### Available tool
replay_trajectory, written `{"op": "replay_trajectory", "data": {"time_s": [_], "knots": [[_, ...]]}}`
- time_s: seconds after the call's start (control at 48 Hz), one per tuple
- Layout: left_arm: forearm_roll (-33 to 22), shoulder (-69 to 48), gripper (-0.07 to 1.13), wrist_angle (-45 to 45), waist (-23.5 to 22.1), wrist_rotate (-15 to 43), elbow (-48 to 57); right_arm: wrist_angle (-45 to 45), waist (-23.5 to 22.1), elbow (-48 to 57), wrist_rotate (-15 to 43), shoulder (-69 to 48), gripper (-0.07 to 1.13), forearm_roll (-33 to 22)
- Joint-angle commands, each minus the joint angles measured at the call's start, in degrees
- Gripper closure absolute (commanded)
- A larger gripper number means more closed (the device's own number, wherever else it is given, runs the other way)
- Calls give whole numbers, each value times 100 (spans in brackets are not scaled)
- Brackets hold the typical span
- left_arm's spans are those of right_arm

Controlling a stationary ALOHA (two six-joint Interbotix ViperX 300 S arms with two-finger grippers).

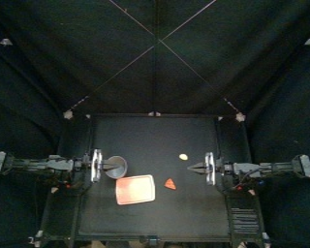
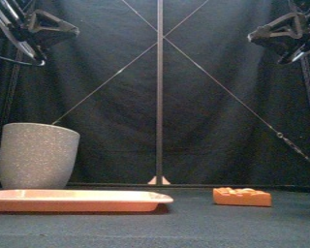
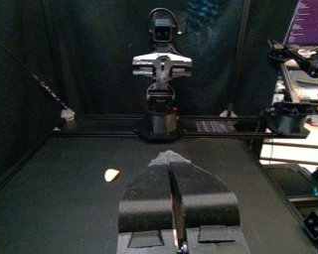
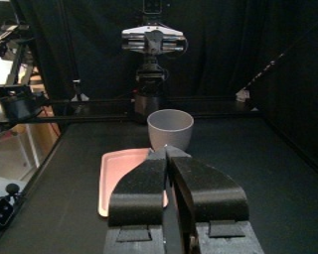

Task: Pick the chip then place it in the grey bowl
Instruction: Pick the chip

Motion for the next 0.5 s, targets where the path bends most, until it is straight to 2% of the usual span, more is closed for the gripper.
{"op": "replay_trajectory", "data": {"time_s": [0.021, 0.188, 0.292, 0.5], "knots": [[-9, 53, 106, -44, 308, 9, -79, -88, -360, -290, 114, 202, 104, 123], [0, 53, 105, -44, 413, 9, -62, -149, -914, -712, 255, 800, 102, 571], [9, 53, 105, -44, 466, 9, -9, 149, -1406, -1002, 264, 1037, 102, 703], [-9, 53, 105, -44, 615, 9, 193, 2021, -2347, -1714, 220, 1248, 102, 1169]]}}
